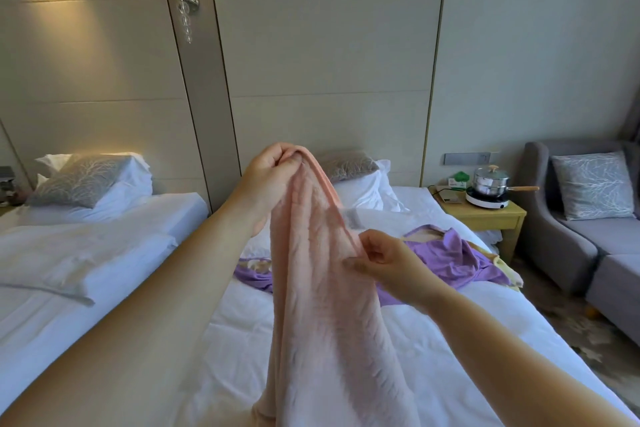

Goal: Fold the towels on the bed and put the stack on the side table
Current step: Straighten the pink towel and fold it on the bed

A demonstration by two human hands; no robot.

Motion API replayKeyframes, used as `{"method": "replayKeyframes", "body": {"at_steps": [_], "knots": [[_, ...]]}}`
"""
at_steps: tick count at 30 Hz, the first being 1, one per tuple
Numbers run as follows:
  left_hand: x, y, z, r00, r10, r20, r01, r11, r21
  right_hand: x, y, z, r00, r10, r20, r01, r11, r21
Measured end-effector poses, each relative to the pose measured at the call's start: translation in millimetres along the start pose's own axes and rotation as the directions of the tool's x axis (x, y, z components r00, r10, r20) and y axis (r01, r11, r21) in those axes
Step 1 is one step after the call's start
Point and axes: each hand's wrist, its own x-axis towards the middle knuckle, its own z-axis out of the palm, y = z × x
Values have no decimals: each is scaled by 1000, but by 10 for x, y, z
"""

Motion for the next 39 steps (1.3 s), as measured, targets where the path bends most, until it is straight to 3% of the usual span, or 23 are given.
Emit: {"method": "replayKeyframes", "body": {"at_steps": [6,12,22,27,30,33,36,38,39], "knots": [[-3,-43,-161,990,37,-136,-30,998,53,-1,-163,-163,981,-65,-185,53,996,-67],[-143,-107,-216,994,95,-47,-90,991,98,3,-271,-201,964,-116,-241,97,991,-89],[-255,-185,-82,987,143,70,-149,984,100,-101,-274,-24,1000,27,-14,-25,993,112],[-277,-194,-52,979,141,146,-155,983,94,-140,-289,-2,998,-20,56,14,995,103],[-283,-179,-134,953,143,266,-144,989,-17,-137,-297,-69,985,5,170,-67,930,361],[-295,-158,-222,904,130,407,-72,985,-154,-116,-291,-153,973,-10,232,-96,894,437],[-308,-149,-236,868,86,490,16,980,-200,-73,-272,-167,989,15,147,-78,899,432],[-311,-156,-226,858,64,510,45,979,-197,-35,-273,-151,997,49,-51,-26,926,378],[-312,-159,-212,856,56,515,52,980,-192,-15,-273,-136,983,33,-180,16,964,264]]}}
